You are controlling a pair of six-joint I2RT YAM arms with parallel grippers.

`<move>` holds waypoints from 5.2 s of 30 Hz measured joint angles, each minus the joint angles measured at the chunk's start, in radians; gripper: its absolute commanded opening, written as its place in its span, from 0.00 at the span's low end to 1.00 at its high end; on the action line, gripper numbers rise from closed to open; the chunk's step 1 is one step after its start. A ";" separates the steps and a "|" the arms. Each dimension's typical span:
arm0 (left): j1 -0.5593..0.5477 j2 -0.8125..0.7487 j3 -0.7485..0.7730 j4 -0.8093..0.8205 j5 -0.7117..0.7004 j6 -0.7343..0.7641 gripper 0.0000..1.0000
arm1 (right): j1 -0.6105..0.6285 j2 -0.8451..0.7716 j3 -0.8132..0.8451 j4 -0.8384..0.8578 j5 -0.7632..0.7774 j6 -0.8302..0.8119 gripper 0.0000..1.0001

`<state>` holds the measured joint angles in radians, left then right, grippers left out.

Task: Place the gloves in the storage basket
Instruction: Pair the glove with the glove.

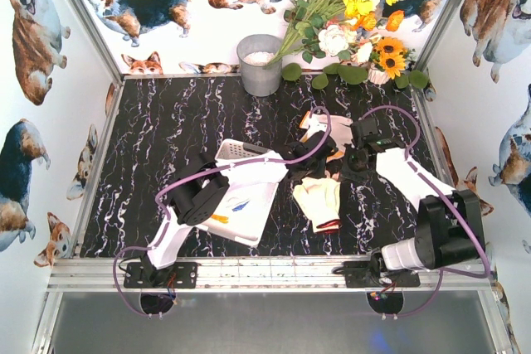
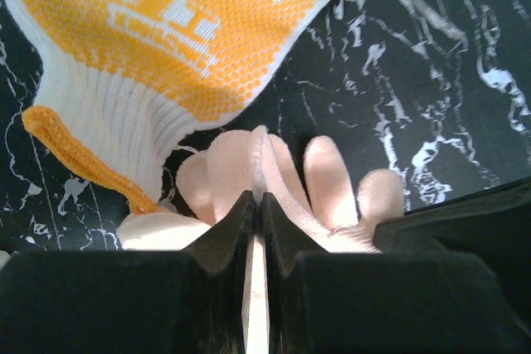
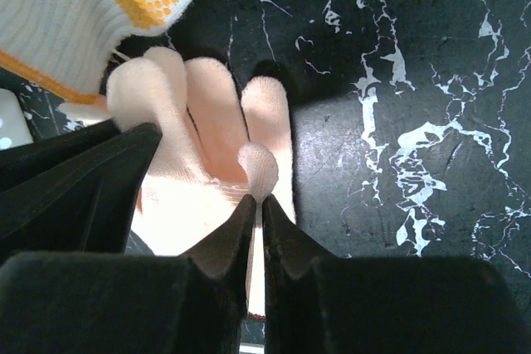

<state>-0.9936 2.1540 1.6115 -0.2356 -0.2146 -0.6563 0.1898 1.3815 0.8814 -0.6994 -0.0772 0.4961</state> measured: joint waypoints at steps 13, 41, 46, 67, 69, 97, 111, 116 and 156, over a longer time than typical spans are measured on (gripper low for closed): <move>0.003 -0.111 -0.118 0.014 0.015 0.010 0.52 | -0.001 -0.100 0.001 -0.115 -0.013 -0.013 0.55; -0.009 -0.257 -0.299 0.143 0.181 -0.073 0.50 | 0.013 -0.236 -0.291 -0.154 -0.278 0.083 0.36; -0.010 -0.257 -0.299 0.143 0.181 -0.073 0.50 | 0.019 -0.219 -0.304 -0.136 -0.277 0.083 0.32; -0.011 -0.258 -0.323 0.145 0.173 -0.074 0.51 | 0.026 -0.245 -0.315 -0.110 -0.251 0.087 0.04; -0.011 -0.258 -0.324 0.146 0.173 -0.074 0.51 | 0.026 -0.275 -0.315 -0.112 -0.256 0.089 0.04; -0.031 -0.193 -0.323 0.182 0.227 -0.093 0.27 | 0.064 -0.233 -0.354 -0.109 -0.338 0.121 0.05; -0.042 -0.132 -0.333 0.154 0.133 -0.118 0.20 | 0.066 -0.370 -0.255 -0.198 -0.229 0.147 0.44; -0.048 -0.154 -0.341 0.145 0.110 -0.106 0.27 | 0.066 -0.393 -0.172 -0.200 -0.199 0.161 0.42; -0.079 -0.262 -0.629 0.439 0.126 -0.159 0.03 | 0.097 0.186 0.035 0.182 -0.149 0.181 0.27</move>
<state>-1.0721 1.8915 0.9829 0.2031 -0.0887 -0.8158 0.2863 1.5677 0.9165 -0.5179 -0.2264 0.6773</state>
